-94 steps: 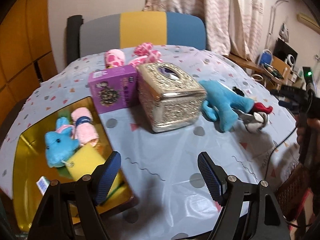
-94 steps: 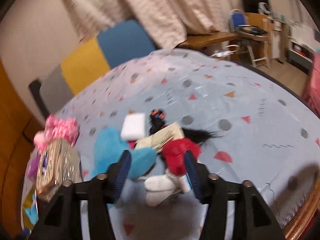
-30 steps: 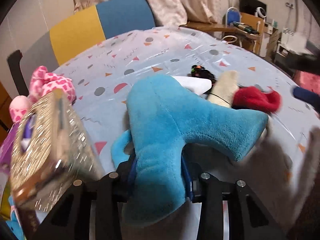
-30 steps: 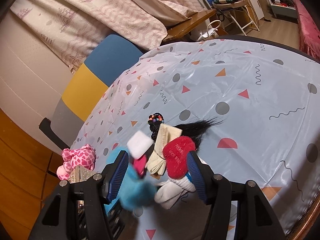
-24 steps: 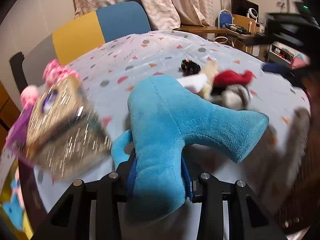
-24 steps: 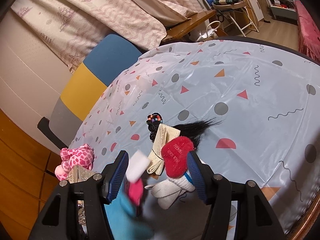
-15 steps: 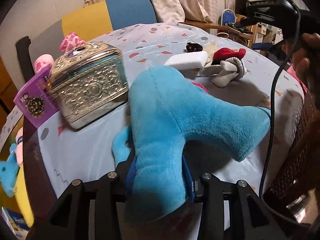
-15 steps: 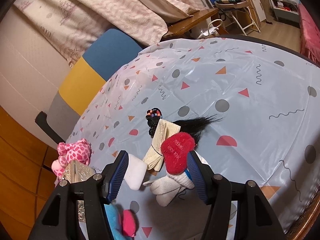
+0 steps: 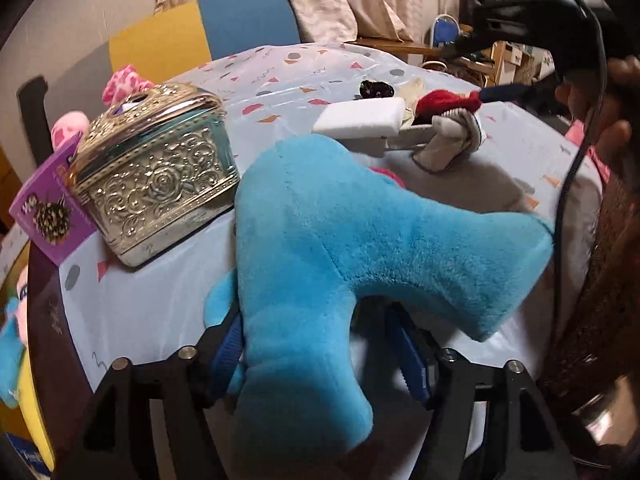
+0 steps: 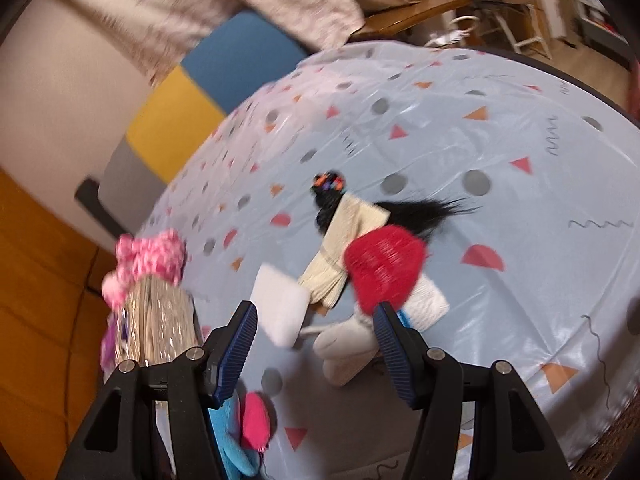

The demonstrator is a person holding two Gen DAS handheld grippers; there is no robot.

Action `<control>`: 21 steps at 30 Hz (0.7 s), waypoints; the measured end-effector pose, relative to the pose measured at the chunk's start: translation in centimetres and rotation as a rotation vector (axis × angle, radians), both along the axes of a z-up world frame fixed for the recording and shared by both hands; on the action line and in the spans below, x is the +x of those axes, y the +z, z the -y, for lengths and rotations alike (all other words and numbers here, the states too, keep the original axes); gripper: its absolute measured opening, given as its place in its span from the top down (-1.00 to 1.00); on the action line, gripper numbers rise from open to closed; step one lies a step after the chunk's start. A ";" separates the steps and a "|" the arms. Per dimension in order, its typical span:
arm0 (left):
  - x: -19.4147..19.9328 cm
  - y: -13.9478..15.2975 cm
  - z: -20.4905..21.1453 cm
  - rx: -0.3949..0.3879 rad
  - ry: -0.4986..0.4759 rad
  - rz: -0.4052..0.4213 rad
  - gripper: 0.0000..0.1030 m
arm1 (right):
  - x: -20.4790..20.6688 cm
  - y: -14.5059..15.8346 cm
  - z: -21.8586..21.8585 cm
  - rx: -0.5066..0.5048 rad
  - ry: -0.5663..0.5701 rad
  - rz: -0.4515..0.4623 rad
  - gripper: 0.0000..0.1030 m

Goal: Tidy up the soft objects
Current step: 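Lift the large blue plush with the left tool while the right tool grasps the white sponge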

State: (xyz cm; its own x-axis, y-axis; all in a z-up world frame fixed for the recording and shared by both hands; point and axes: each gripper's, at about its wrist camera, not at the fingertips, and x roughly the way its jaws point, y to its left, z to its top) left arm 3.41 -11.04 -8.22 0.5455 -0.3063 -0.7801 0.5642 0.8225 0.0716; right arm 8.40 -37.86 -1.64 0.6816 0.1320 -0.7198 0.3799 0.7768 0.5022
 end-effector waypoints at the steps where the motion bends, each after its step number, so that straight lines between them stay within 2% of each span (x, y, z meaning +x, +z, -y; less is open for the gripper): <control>1: 0.0 -0.2 0.0 0.005 0.003 0.010 0.00 | 0.8 -0.1 -0.8 -0.023 0.058 -0.035 -0.21; 4: 0.1 -0.4 -0.7 -0.014 0.006 0.019 0.01 | 2.6 -0.4 -3.2 -0.126 0.207 -0.108 -0.35; 8: -0.2 -0.7 -0.9 -0.025 0.007 0.037 0.00 | 5.6 0.1 -7.2 -0.330 0.423 -0.152 -0.62; 12: -0.4 -0.8 -1.0 -0.030 0.013 0.053 0.00 | 8.9 0.2 -11.2 -0.563 0.630 -0.212 -0.62; 16: -0.3 -0.8 -1.3 -0.055 0.016 0.045 0.00 | 12.4 -2.2 -13.2 -0.723 0.744 -0.329 -0.62; 21: -0.1 -0.6 -1.8 -0.087 0.023 0.023 0.00 | 14.9 -5.5 -13.9 -0.832 0.777 -0.428 -0.60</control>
State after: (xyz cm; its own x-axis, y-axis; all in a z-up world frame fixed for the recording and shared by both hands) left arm 3.30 -9.22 -8.84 0.5709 -0.3594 -0.7382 0.5439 0.8390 0.0121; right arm 23.34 -23.95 -7.19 0.3132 -0.2095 -0.9263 -0.3169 0.8964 -0.3099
